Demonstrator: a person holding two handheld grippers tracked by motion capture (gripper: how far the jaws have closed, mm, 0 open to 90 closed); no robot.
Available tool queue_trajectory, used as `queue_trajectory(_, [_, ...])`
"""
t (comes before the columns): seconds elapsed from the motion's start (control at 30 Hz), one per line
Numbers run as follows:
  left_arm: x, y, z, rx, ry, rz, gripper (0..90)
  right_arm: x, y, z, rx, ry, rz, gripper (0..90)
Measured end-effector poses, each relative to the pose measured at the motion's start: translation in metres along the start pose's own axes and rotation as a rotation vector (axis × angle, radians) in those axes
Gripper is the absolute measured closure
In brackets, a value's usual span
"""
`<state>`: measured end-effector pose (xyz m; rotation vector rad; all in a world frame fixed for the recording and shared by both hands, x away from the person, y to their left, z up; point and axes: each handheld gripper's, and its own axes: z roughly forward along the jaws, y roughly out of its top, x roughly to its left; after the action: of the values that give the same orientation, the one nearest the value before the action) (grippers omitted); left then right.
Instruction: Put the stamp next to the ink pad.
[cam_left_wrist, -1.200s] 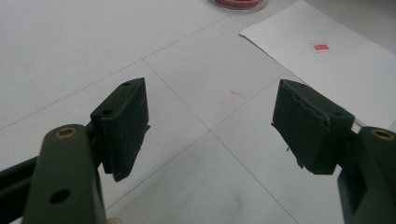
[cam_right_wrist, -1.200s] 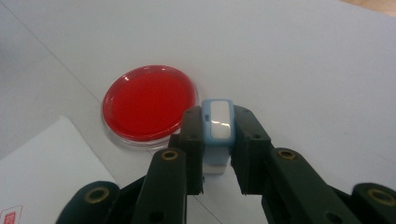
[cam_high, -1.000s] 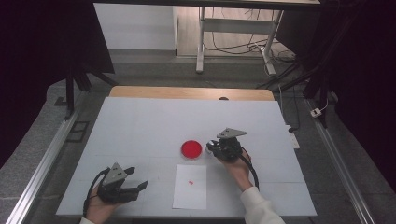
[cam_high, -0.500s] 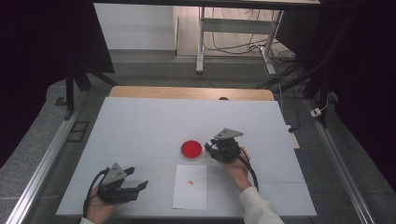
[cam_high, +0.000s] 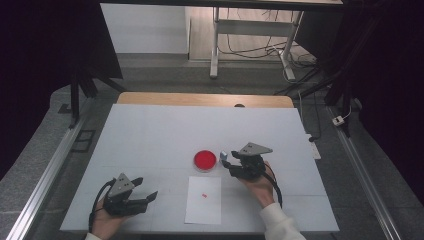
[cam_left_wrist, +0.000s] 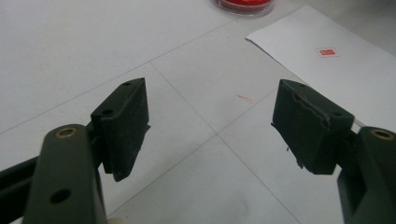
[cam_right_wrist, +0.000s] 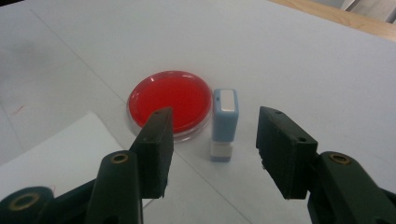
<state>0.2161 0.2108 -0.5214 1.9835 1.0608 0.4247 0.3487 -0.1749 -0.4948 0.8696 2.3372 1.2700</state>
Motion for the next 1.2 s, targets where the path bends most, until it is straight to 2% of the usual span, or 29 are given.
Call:
queue_trajectory(0.27, [0.000, 0.000, 0.000, -0.001, -0.003, 0.004, 27.2, 0.003, -0.012, -0.015, -0.001, 0.009, -0.020, 46.0])
queue_trajectory(0.47, [0.000, 0.000, 0.000, 0.002, -0.008, 0.005, 27.1, 0.006, -0.022, -0.033, -0.009, -0.005, -0.045, 45.7])
queue_trajectory(0.8, [-0.001, 0.000, 0.003, 0.005, -0.015, 0.013, 27.2, -0.001, -0.044, -0.069, -0.023, -0.026, -0.021, 45.7])
queue_trajectory(1.07, [0.000, 0.001, 0.006, 0.013, -0.023, 0.025, 27.2, -0.012, -0.075, -0.106, -0.022, -0.057, 0.006, 45.6])
queue_trajectory(1.2, [0.000, 0.001, 0.006, 0.015, -0.025, 0.027, 27.2, -0.017, -0.088, -0.119, -0.020, -0.064, 0.018, 45.2])
